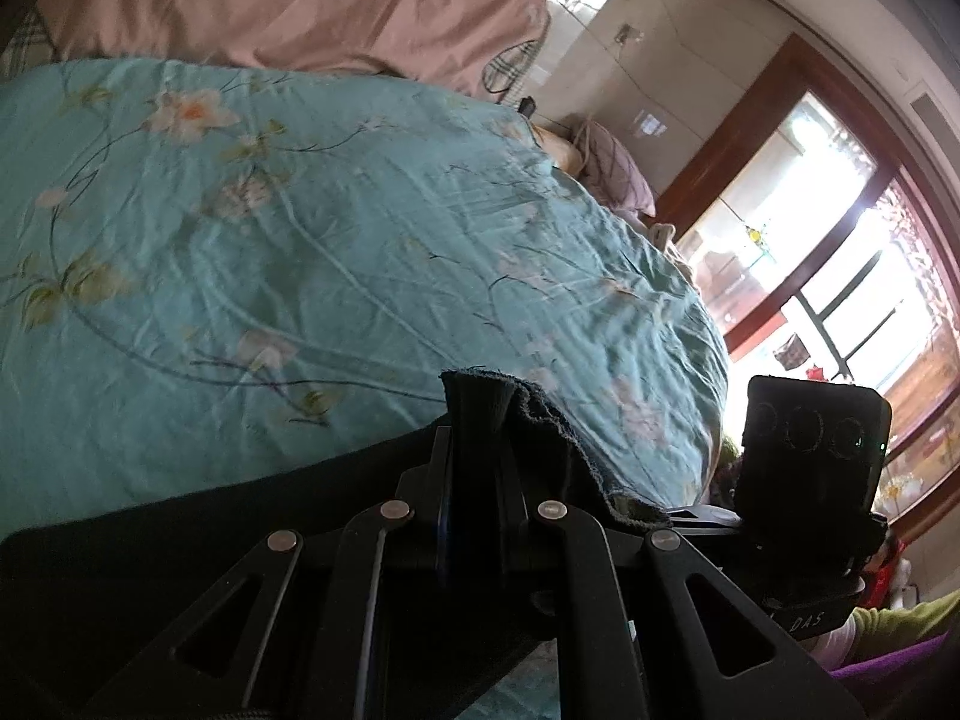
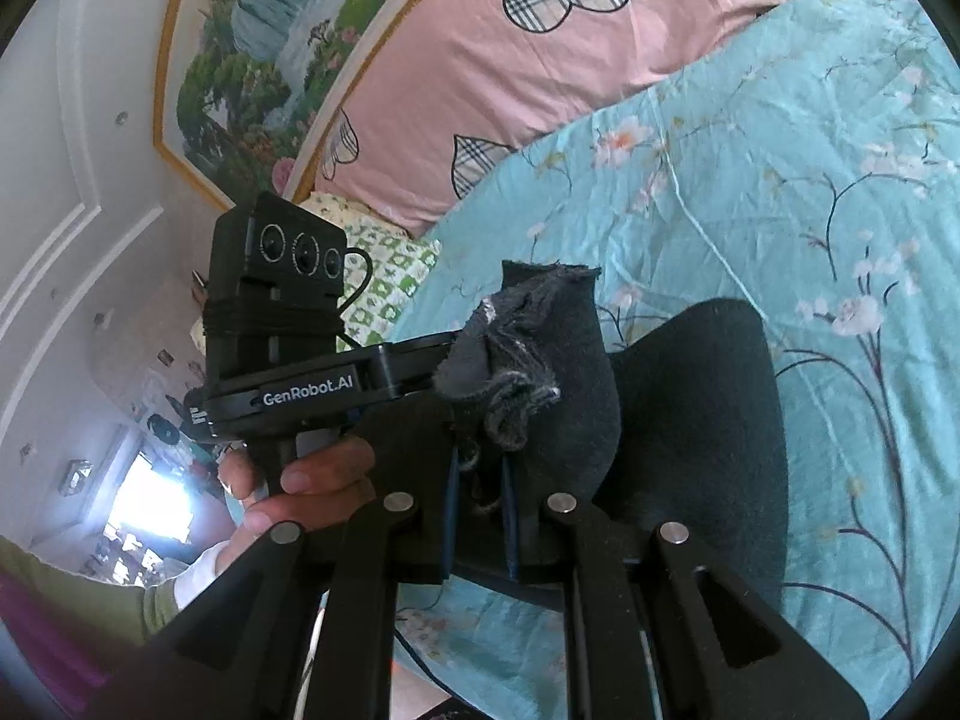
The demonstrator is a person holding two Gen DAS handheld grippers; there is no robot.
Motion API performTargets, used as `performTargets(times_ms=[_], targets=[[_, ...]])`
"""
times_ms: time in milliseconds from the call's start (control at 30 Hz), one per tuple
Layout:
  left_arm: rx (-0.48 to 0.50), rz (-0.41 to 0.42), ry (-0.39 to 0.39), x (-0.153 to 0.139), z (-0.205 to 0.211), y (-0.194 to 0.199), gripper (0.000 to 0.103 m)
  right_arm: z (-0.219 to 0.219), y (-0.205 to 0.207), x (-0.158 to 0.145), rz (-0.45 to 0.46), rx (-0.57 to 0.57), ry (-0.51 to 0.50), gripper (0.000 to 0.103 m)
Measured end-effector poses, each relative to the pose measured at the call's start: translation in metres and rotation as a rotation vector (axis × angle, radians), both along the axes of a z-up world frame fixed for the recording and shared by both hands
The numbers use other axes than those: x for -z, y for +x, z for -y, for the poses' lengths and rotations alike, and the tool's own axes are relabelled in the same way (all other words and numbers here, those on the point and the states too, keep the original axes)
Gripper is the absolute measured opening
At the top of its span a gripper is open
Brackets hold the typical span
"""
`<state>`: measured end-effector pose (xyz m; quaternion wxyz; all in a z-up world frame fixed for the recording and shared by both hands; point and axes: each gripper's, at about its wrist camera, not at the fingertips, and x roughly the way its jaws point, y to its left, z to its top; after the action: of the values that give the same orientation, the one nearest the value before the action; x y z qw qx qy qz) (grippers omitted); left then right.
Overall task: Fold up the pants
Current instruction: 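Lift the cuff end with the right gripper and fold it toward the left gripper, then lower the folded pants onto the sheet with both grippers holding the edges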
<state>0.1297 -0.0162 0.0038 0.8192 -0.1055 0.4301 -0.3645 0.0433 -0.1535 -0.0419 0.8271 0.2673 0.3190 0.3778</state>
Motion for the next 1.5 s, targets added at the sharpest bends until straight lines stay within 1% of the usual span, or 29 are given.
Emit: performTargets(times_ms=[100,200,367,500,533,567,600,667,767,833,900,933,1000,1200,1300,1400,1500], targets=[[-0.023,-0.019,-0.005,0.009,-0.007,0.002,0.010,-0.005,0.003,0.005,-0.004,-0.006,-0.009,0.014],[-0.038,-0.033,-0.006,0.016,-0.012,0.002,0.010,-0.012,0.004,0.009,-0.004,-0.015,-0.043,0.014],[-0.062,-0.045,-0.003,0.023,-0.021,-0.002,0.010,-0.020,0.003,0.013,-0.005,-0.027,-0.079,0.016],[-0.095,-0.070,0.003,0.029,-0.030,-0.003,0.011,-0.028,0.003,0.013,0.003,-0.038,-0.124,0.017],[-0.100,-0.074,0.002,0.029,-0.033,-0.004,0.012,-0.030,0.003,0.013,0.004,-0.043,-0.130,0.022],[-0.107,-0.078,0.004,0.029,-0.036,-0.005,0.013,-0.031,0.003,0.013,0.003,-0.052,-0.128,0.028],[-0.116,-0.086,0.010,0.030,-0.039,-0.006,0.014,-0.032,0.003,0.013,0.007,-0.062,-0.122,0.032],[-0.127,-0.090,0.018,0.030,-0.044,-0.008,0.014,-0.037,0.001,0.011,0.020,-0.078,-0.124,0.043],[-0.155,-0.091,0.047,0.030,-0.052,-0.013,0.014,-0.046,-0.001,0.010,0.032,-0.098,-0.145,0.047],[-0.176,-0.096,0.053,0.030,-0.059,-0.016,0.017,-0.051,-0.002,0.011,0.032,-0.111,-0.152,0.048],[-0.205,-0.093,0.054,0.028,-0.068,-0.021,0.020,-0.055,-0.002,0.014,0.022,-0.126,-0.149,0.048],[-0.215,-0.092,0.050,0.028,-0.073,-0.023,0.025,-0.058,-0.002,0.015,0.020,-0.132,-0.153,0.048],[-0.248,-0.094,0.022,0.027,-0.087,-0.028,0.027,-0.063,-0.002,0.017,0.013,-0.151,-0.158,0.049],[-0.355,-0.106,-0.004,0.025,-0.125,-0.046,0.027,-0.076,-0.007,0.017,0.007,-0.201,-0.145,0.049],[-0.409,-0.102,0.000,0.023,-0.140,-0.057,0.027,-0.080,-0.009,0.012,0.016,-0.217,-0.129,0.050],[-0.466,-0.098,0.007,0.023,-0.157,-0.071,0.027,-0.084,-0.009,0.002,0.040,-0.227,-0.120,0.058],[-0.517,-0.104,0.006,0.022,-0.172,-0.083,0.029,-0.088,-0.008,-0.006,0.063,-0.234,-0.110,0.059]])
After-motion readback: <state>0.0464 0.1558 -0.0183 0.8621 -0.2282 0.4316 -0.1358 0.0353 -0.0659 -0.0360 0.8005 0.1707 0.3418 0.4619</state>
